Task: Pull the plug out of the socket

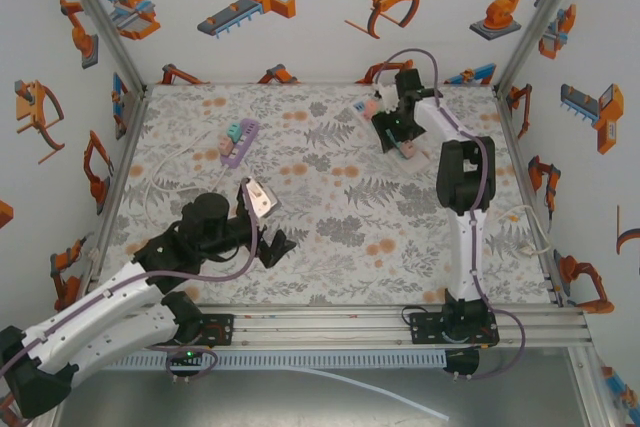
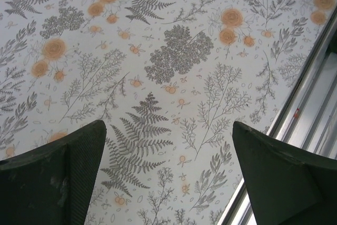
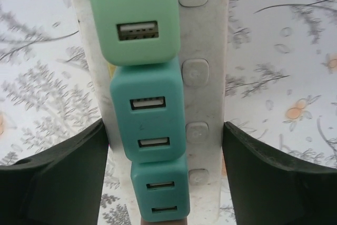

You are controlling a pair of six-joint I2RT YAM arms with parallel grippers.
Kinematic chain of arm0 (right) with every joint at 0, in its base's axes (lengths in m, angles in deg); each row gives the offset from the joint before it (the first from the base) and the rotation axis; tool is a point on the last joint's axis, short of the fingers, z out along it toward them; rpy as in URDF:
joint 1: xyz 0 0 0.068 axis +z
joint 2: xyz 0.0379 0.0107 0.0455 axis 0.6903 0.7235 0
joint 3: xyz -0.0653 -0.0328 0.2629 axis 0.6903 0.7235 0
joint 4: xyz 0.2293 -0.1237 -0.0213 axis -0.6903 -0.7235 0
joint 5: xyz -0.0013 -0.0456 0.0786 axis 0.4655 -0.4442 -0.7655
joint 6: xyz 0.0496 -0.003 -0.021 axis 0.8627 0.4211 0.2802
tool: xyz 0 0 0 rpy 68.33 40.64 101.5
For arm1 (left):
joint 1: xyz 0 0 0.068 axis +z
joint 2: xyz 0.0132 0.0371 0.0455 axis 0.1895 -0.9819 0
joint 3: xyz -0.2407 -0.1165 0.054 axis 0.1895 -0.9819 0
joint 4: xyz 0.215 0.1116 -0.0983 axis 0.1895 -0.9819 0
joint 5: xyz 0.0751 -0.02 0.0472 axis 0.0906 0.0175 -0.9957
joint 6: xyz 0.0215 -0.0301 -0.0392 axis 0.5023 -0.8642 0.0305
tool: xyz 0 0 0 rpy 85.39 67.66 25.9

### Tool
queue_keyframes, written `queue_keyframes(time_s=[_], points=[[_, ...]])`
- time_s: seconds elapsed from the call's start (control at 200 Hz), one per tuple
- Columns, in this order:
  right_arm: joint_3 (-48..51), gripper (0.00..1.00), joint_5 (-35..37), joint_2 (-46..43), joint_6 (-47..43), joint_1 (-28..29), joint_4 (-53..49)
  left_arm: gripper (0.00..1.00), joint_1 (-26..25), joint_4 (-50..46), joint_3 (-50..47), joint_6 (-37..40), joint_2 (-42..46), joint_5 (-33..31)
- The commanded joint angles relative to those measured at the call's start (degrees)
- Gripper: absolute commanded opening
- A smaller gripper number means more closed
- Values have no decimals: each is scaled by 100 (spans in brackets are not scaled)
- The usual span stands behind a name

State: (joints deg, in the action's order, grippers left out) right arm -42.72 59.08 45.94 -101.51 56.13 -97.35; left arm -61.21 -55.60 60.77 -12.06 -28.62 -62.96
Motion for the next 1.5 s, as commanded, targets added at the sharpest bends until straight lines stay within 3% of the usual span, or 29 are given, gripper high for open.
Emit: queue_keyframes(time_s=[0.0,0.28,0.436,0.561,0.841,1.071,1.207,1.327,1.497], points=[[727,63,-216,-603,-564,386,15,97,-26,-566,65,274,251,-2],[2984,60,-799,-2256,-1538,1057,1150,97,-31,-1447,95,1404,769,739],[4061,57,-1440,-3032,-2041,1336,1824,97,-26,-1573,51,1693,967,691],[4585,57,-1407,-3343,-2256,1743,2125,97,-26,-1559,3,1733,1001,640],[5271,56,-1289,-3608,-2613,2788,2491,97,-26,-1348,-135,1776,913,695],[5443,57,-1570,-3658,-2461,3093,2637,97,-25,-1299,-135,1790,858,728],[5434,65,-1755,-3721,-2151,3121,2657,97,-26,-1201,-194,1770,854,702],[5434,78,-1716,-3760,-2155,3121,2678,97,-25,-1142,-193,1781,781,713],[5107,82,-1634,-3782,-2111,3117,2242,97,-26,-1112,-184,1716,713,574]])
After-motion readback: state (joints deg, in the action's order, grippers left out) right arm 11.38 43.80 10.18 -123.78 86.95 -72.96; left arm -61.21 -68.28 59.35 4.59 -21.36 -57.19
